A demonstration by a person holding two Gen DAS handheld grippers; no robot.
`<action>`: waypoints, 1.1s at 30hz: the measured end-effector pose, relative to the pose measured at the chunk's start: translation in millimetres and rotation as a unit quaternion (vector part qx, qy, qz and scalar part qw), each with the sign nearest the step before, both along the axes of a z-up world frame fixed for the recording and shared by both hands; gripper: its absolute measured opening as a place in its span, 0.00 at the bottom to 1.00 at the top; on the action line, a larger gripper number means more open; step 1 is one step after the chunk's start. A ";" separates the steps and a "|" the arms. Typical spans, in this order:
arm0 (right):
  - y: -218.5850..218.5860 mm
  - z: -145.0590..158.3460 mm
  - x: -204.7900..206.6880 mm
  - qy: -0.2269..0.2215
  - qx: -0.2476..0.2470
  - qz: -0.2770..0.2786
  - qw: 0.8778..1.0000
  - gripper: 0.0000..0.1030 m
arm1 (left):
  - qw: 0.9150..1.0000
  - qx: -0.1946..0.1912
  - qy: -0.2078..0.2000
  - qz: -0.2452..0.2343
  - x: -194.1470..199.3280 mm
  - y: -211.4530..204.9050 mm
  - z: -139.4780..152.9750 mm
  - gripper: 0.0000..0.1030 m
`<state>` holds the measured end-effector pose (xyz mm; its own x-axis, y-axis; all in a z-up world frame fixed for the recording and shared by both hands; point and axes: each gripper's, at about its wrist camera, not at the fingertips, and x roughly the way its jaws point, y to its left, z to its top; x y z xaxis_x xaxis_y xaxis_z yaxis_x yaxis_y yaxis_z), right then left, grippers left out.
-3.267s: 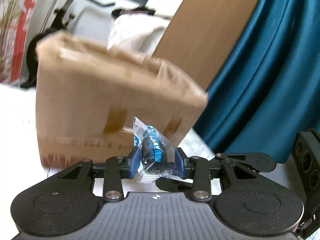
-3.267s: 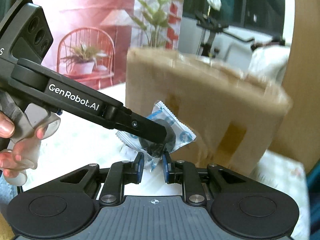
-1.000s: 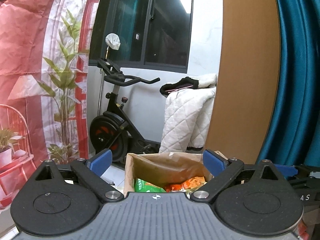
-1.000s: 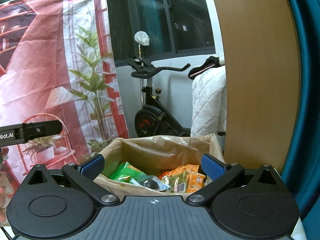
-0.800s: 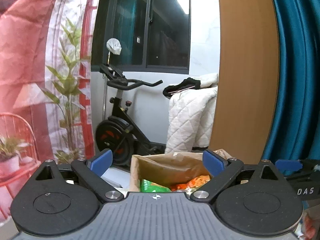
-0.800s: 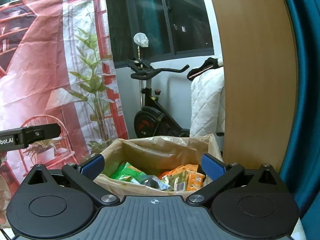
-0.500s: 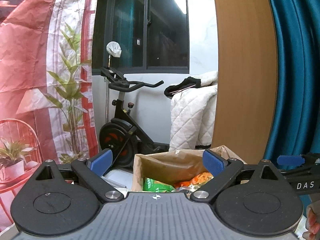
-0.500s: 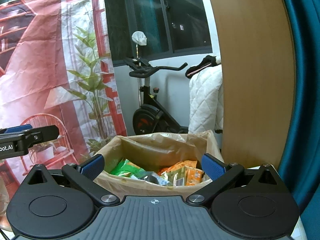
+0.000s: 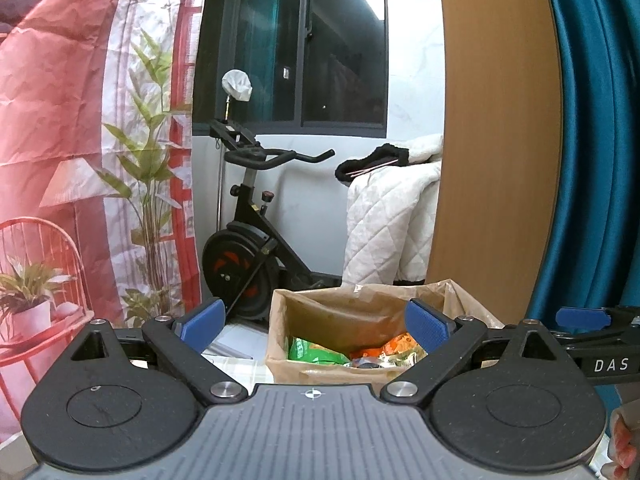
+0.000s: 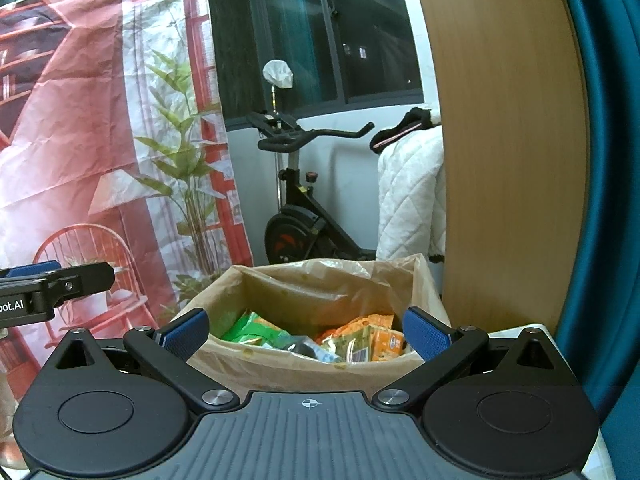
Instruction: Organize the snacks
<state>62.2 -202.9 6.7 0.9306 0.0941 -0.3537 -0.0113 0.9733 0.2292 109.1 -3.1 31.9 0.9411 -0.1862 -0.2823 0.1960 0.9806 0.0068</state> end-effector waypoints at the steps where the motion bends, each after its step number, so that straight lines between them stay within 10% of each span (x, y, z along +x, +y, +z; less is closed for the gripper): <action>1: 0.1 -0.1 -0.1 0.000 0.000 0.000 1.000 0.99 | 1.000 0.000 0.000 0.001 -0.6 0.0 0.0 0.95; 33: 2.6 -6.9 4.7 0.014 -0.013 -0.005 1.000 0.99 | 1.000 0.005 0.028 0.010 -2.4 -3.7 -6.3 0.95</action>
<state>66.8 -200.3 -0.2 0.9214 0.0760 -0.3811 0.0040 0.9788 0.2049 106.7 -6.8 25.6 0.9272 -0.1635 -0.3370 0.1759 0.9844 0.0062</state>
